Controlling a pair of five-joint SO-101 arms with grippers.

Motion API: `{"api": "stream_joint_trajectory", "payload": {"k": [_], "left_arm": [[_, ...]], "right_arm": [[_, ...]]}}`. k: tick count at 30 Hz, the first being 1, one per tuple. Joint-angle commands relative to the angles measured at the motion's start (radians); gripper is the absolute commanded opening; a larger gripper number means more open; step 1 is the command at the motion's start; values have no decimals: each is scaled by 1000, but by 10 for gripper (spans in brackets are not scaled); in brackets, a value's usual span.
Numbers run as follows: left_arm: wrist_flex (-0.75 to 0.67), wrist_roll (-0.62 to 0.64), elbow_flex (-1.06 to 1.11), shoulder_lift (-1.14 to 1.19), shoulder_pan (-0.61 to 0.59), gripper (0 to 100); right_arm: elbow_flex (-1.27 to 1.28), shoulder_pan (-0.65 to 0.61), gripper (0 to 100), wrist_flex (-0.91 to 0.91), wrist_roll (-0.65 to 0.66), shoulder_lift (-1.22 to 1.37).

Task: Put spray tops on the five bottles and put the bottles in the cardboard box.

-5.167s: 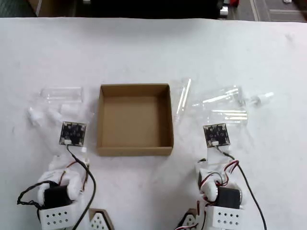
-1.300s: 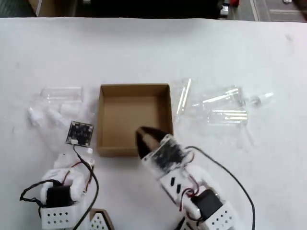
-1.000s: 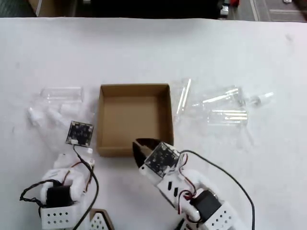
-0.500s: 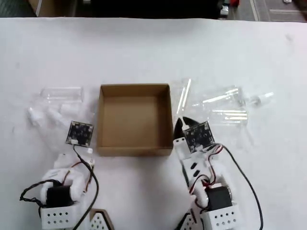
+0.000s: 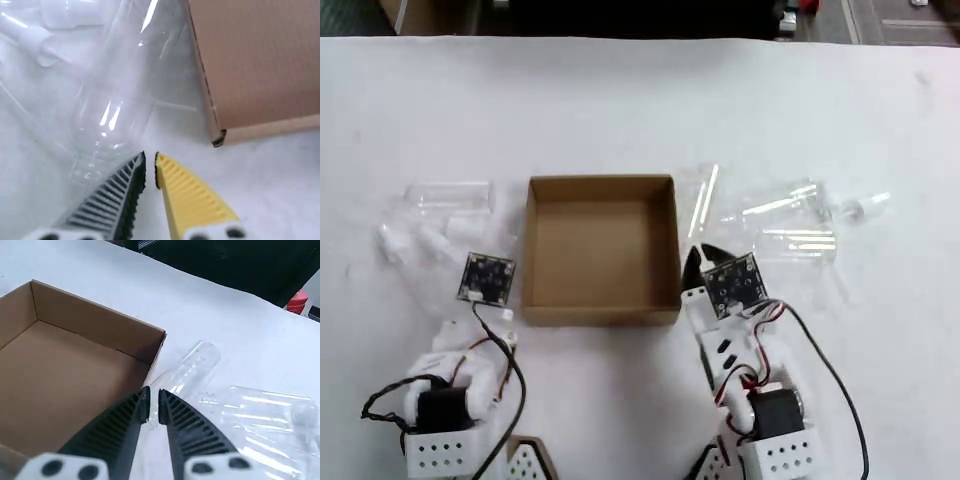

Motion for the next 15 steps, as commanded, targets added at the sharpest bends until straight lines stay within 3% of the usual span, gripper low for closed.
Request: {"api": "stream_joint_trajectory", "payload": {"k": [1, 3, 9, 15], "left_arm": [[-5, -9, -2, -5, 8, 42], [-5, -25, -8, -5, -1, 42], [-3, -275, -196, -5, -148, 42], [5, -431, -345, -5, -295, 43]], "right_arm": [[9, 10, 19, -4, -2, -4], [9, 10, 19, -2, -2, -2], [9, 19, 18, -2, 0, -2], [9, 12, 18, -8, 0, -2]]}}
